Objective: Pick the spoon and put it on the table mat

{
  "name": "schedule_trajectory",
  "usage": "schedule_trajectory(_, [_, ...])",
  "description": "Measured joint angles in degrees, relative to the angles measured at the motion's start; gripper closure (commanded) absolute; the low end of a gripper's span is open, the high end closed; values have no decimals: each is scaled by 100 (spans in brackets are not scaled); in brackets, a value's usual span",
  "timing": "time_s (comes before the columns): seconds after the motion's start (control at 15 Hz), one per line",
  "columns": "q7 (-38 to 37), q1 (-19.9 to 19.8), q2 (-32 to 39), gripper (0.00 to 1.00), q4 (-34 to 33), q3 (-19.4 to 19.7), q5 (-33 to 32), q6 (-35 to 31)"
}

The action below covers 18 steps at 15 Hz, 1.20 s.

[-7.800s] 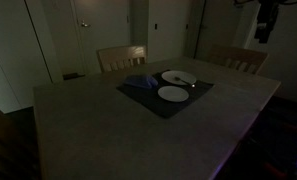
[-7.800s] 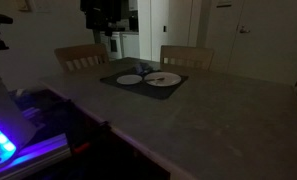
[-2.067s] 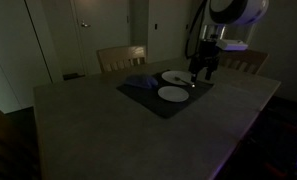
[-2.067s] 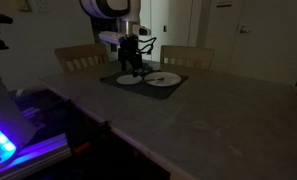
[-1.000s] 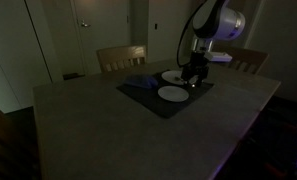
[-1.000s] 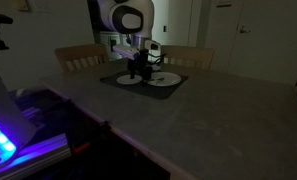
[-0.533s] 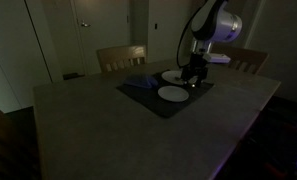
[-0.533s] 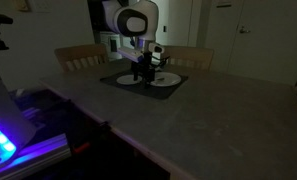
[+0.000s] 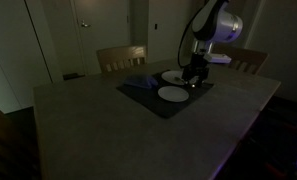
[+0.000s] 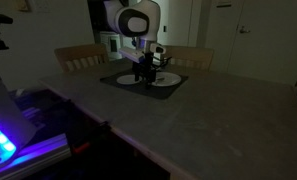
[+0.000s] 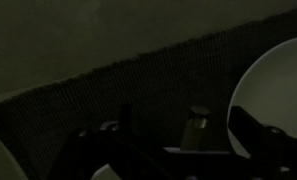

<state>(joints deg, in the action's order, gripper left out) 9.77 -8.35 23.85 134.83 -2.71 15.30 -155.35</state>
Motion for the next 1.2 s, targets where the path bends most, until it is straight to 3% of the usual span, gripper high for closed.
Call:
schedule_trajectory(0.27, [0, 0, 0, 44, -23, -27, 0, 7])
schedule_trajectory(0.73, [1, -8, 0, 94, -45, -40, 2, 19])
schedule_trajectory(0.87, [1, -10, 0, 100, -49, -46, 4, 45])
schedule_trajectory(0.93, [3, -11, 0, 95, -53, -52, 5, 59])
schedule_trajectory(1.2, [6, -12, -1, 95, -92, -77, 5, 170])
